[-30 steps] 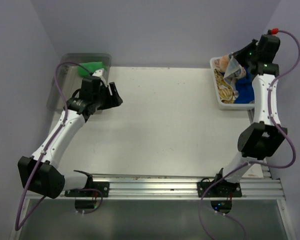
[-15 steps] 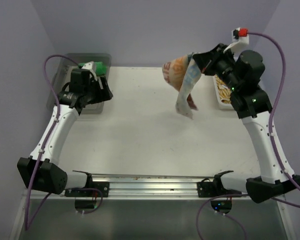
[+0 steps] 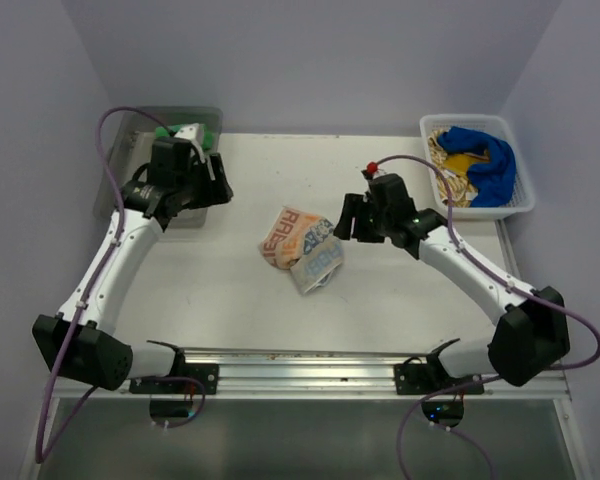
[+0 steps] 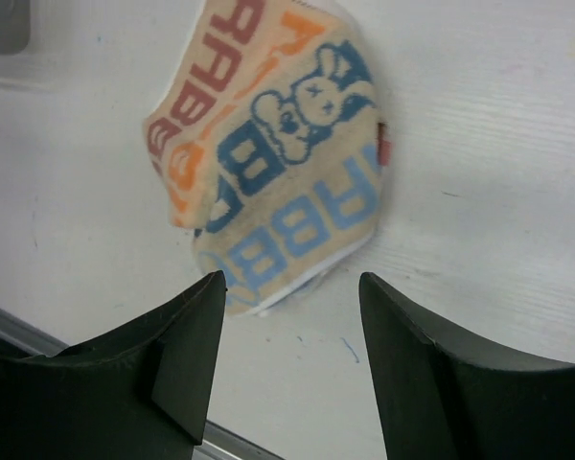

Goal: Roll the towels
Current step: Move the towel to the center of the board

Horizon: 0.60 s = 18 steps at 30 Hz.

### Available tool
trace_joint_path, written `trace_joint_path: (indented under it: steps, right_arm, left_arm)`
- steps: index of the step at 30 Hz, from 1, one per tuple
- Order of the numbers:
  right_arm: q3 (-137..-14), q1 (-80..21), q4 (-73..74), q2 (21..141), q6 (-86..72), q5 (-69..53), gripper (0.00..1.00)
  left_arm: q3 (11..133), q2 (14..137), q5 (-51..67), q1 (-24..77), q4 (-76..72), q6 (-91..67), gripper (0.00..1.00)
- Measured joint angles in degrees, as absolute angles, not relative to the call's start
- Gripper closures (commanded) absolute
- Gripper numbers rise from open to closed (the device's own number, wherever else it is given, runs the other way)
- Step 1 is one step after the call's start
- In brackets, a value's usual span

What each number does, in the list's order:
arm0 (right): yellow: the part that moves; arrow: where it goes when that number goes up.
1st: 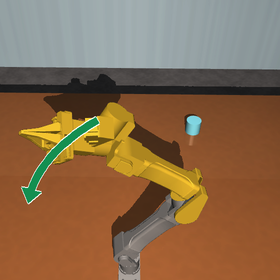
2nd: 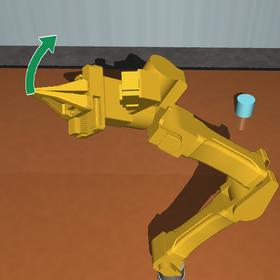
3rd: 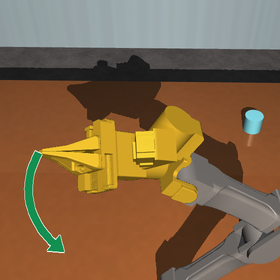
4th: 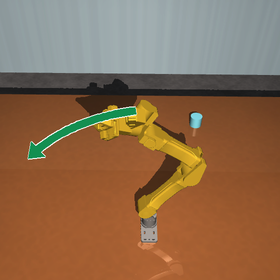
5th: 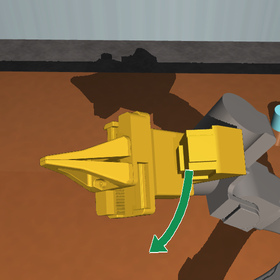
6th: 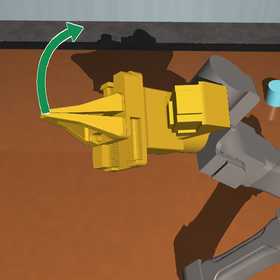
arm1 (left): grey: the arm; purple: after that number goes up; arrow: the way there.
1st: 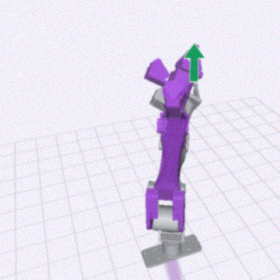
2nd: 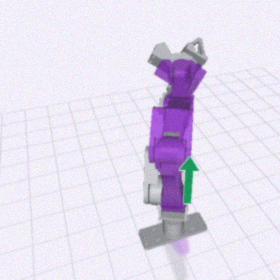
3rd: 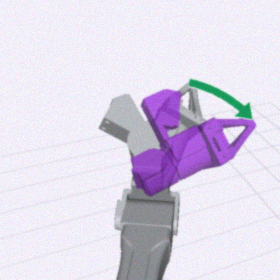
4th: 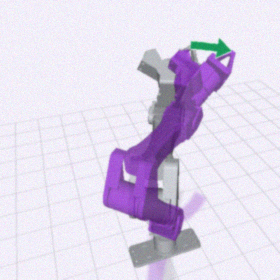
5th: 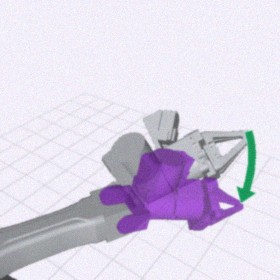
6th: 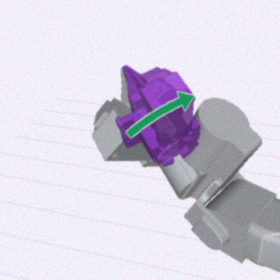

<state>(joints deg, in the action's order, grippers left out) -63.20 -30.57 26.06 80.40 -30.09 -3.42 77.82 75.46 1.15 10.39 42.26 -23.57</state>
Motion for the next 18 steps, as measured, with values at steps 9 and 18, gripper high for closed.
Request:
trace_joint_path:
  steps: [9, 18]
  right_arm:
    - [-49.06, -23.22, 25.8, 72.31, -33.69, -5.04, 0.33]
    - [-49.93, -28.1, 19.81, 85.21, -38.24, -9.85, 0.34]
  left_arm:
    - [76.6, 80.6, -2.31, 30.11, 43.44, -26.06, 0.33]
    - [74.26, 84.6, -3.95, 38.98, 43.59, -29.58, 0.33]
